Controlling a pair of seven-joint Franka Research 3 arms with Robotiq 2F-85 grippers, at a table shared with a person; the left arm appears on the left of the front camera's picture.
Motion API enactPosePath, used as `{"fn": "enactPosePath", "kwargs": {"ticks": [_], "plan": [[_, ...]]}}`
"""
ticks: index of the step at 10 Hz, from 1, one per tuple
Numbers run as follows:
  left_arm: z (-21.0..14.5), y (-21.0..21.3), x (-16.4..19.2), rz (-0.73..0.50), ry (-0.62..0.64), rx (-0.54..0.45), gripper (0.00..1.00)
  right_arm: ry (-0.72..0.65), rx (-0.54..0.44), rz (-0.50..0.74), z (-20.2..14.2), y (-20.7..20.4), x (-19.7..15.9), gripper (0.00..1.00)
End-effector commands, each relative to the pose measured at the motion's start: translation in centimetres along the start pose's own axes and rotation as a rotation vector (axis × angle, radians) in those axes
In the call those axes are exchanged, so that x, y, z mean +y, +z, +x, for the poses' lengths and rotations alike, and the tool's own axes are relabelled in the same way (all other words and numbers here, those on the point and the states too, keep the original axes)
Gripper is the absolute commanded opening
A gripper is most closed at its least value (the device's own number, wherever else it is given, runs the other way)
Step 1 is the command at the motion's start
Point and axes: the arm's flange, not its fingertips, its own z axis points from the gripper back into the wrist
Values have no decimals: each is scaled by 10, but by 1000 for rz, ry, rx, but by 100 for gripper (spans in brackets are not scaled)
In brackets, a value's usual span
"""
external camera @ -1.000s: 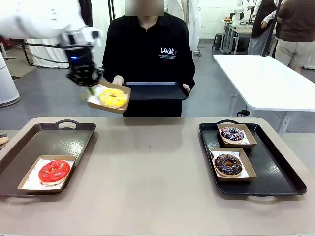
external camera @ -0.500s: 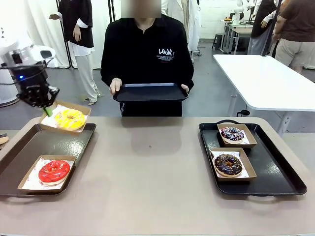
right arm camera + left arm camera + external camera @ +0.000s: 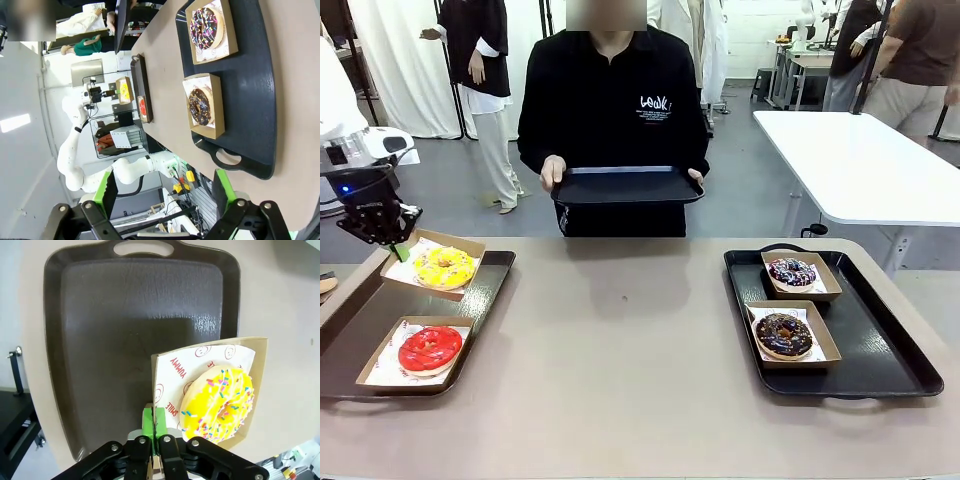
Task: Individually package the donuts and arrange them on the tray.
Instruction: Place the picked Paper togo box on the Handle tray.
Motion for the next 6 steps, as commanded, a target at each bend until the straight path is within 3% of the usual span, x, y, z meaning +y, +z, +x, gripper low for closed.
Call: {"fn": "enactPosePath", "kwargs": {"ticks": [1,6], "plan": [[-4,9,2,-2,-22,-10,1,-12,-3,5,-1,0,2,100],[-1,6,-1,-1,-6,-11,1,-12,-3,5,-1,0,2,100]]}}
